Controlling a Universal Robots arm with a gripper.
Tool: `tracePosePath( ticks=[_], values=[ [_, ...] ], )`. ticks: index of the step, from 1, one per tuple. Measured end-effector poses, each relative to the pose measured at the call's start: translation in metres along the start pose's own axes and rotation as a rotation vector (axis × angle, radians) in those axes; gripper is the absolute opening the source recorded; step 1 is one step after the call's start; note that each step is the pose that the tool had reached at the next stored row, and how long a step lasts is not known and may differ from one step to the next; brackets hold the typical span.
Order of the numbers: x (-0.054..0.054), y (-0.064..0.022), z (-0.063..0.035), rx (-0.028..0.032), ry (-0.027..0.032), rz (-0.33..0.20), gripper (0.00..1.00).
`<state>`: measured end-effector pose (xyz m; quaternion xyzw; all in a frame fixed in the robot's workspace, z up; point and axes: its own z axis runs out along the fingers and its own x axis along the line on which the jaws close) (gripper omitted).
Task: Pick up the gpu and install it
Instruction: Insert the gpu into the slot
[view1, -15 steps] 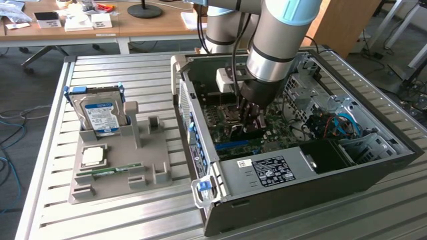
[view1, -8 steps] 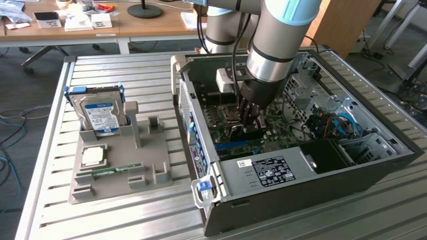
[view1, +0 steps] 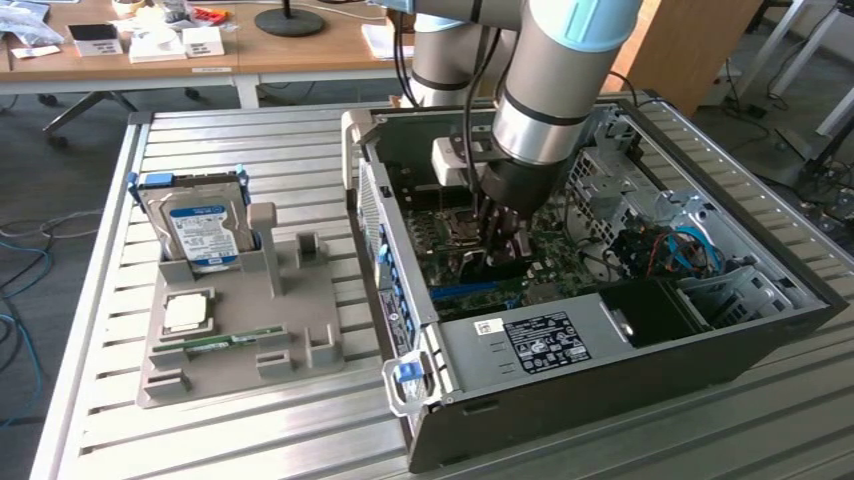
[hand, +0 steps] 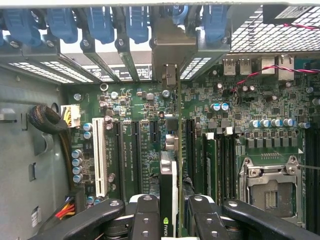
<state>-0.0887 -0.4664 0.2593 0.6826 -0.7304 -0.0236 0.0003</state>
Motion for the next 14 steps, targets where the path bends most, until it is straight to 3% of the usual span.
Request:
tracePosePath(
  ticks=[14],
  values=[
    [-0.0005,0.0004,0.0030,-0.0001,0.0004,0.000,0.27]
  ],
)
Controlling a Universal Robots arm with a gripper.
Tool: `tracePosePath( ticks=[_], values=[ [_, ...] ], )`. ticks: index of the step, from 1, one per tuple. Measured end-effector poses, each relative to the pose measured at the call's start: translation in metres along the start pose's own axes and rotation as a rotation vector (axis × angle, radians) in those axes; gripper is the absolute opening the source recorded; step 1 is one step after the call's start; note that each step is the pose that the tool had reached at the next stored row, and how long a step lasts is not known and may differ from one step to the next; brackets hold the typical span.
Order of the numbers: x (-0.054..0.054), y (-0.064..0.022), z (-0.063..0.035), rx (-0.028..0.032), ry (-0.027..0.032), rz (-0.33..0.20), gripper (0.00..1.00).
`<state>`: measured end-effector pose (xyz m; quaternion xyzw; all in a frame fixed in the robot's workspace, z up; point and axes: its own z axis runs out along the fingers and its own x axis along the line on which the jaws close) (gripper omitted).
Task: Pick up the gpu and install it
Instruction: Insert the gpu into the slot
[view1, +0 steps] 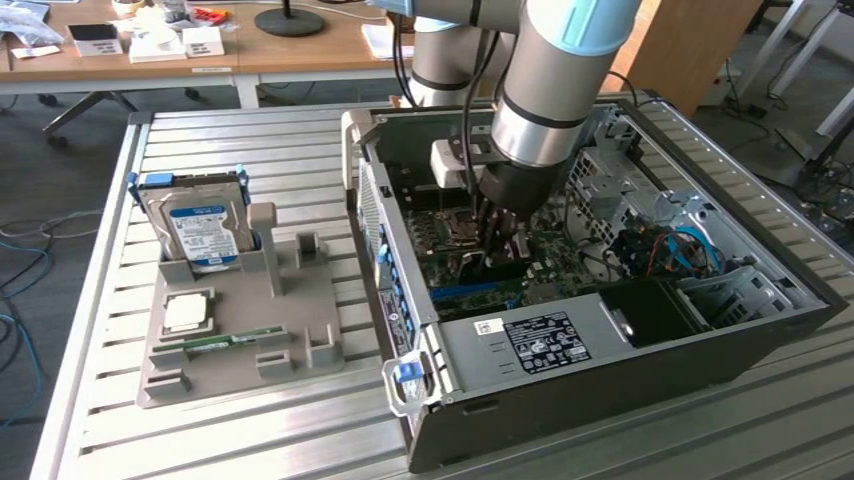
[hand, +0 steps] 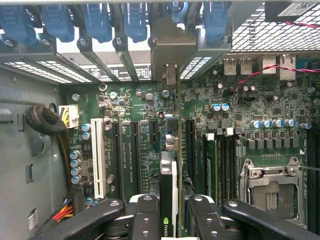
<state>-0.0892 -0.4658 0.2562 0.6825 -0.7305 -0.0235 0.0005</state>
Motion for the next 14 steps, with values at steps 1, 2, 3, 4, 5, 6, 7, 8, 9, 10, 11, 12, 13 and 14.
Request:
tracePosePath(
  ticks=[1,2,3,4,5,6,7,8,9,10,11,12,13,14],
  values=[
    [0.0000,0.0000,0.0001,0.0000,0.0001,0.000,0.27],
    [0.0000,0.0000,0.0001,0.0000,0.0002,0.000,0.27],
    [0.0000,0.0001,0.0003,0.0001,0.0001,0.000,0.27],
    [0.0000,0.0001,0.0004,0.0001,0.0000,0.000,0.27],
    [0.0000,0.0002,0.0005,0.0001,0.0002,0.000,0.27],
    [0.0000,0.0002,0.0005,0.0001,0.0004,0.000,0.27],
    [0.0000,0.0002,0.0004,0.0001,0.0004,0.000,0.27],
    [0.0000,0.0001,0.0005,0.0001,0.0004,0.000,0.27],
    [0.0000,0.0002,0.0005,0.0001,0.0004,0.000,0.27],
    [0.0000,0.0002,0.0005,0.0001,0.0003,0.000,0.27],
    [0.0000,0.0002,0.0005,0.0001,0.0004,0.000,0.27],
    [0.0000,0.0002,0.0008,0.0001,0.0003,0.000,0.27],
    [0.0000,0.0003,0.0017,0.0003,-0.0002,0.000,0.27],
    [0.0000,0.0004,0.0026,0.0002,0.0001,0.000,0.27]
  ],
)
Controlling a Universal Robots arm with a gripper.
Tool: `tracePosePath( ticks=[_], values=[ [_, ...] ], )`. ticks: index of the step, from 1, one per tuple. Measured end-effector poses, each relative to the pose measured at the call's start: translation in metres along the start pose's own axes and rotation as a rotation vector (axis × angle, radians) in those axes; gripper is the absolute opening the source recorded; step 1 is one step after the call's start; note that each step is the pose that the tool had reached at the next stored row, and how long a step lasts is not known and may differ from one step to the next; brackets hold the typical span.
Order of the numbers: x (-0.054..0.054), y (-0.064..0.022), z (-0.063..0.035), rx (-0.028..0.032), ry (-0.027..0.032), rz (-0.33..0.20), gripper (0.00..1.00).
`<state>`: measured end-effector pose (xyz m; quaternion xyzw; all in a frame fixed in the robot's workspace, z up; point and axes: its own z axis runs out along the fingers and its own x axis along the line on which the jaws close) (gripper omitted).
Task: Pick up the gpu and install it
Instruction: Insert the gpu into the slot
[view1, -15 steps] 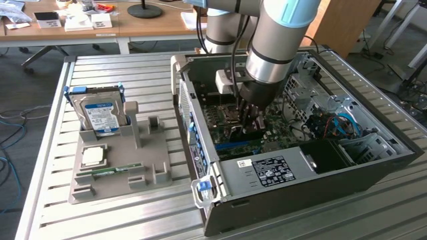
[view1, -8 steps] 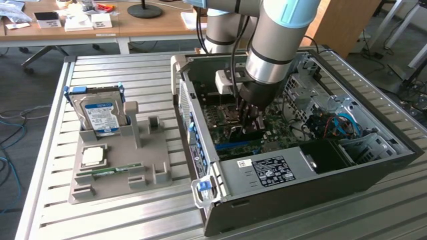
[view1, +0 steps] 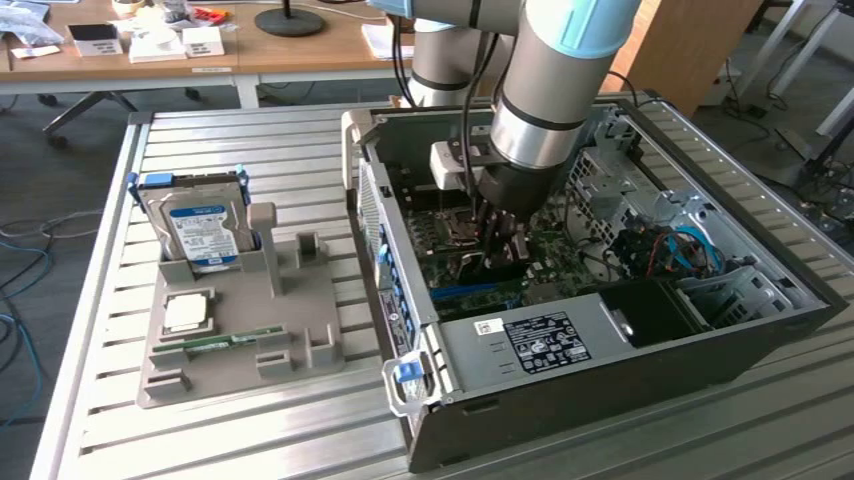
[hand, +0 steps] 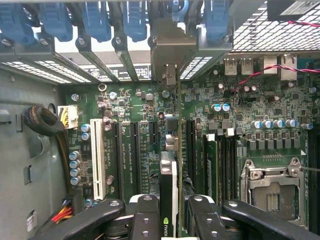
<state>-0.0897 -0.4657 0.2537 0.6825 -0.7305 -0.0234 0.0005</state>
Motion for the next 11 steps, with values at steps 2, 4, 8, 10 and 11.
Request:
tracePosePath(
  ticks=[2,4,8,10,11],
  values=[
    [0.0001,0.0001,0.0004,-0.0001,0.0004,0.000,0.27],
    [0.0001,0.0001,0.0005,-0.0001,0.0004,0.000,0.27],
    [0.0002,0.0019,0.0011,0.0001,0.0002,0.000,0.27],
    [0.0002,0.0021,0.0019,0.0000,0.0000,0.000,0.27],
    [0.0002,0.0021,0.0025,-0.0001,0.0001,0.000,0.27]
  ],
)
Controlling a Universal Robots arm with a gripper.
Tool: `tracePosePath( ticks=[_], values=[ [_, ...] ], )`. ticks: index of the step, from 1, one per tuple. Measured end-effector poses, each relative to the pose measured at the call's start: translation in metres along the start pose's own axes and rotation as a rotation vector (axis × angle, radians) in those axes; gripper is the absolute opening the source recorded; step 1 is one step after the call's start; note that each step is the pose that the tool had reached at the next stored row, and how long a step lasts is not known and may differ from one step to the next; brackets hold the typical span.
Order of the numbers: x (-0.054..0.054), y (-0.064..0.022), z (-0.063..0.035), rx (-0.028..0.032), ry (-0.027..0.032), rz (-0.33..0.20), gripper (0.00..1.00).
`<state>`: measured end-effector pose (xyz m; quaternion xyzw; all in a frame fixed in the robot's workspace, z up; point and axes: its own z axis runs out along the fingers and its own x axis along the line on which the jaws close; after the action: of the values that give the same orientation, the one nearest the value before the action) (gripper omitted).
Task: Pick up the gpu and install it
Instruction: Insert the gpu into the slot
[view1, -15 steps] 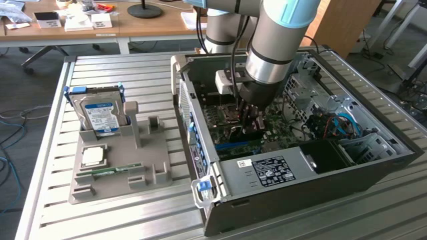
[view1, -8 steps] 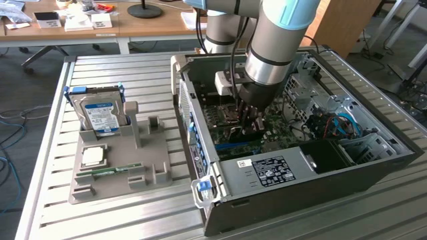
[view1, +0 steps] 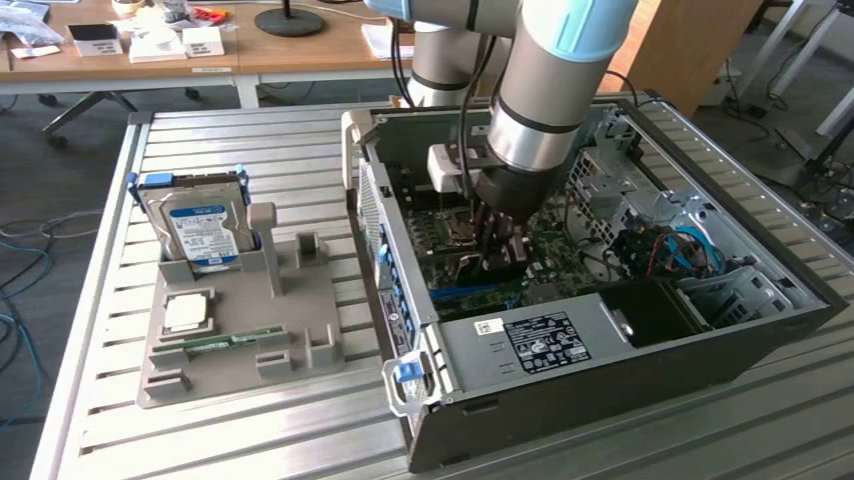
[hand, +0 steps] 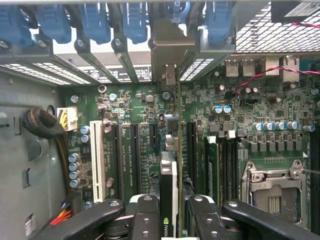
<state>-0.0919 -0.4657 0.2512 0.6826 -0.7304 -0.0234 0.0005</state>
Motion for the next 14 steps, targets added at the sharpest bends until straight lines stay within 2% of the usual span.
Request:
tracePosePath(
  ticks=[14],
  values=[
    [-0.0001,0.0000,0.0036,-0.0001,-0.0002,0.000,0.27]
  ],
)
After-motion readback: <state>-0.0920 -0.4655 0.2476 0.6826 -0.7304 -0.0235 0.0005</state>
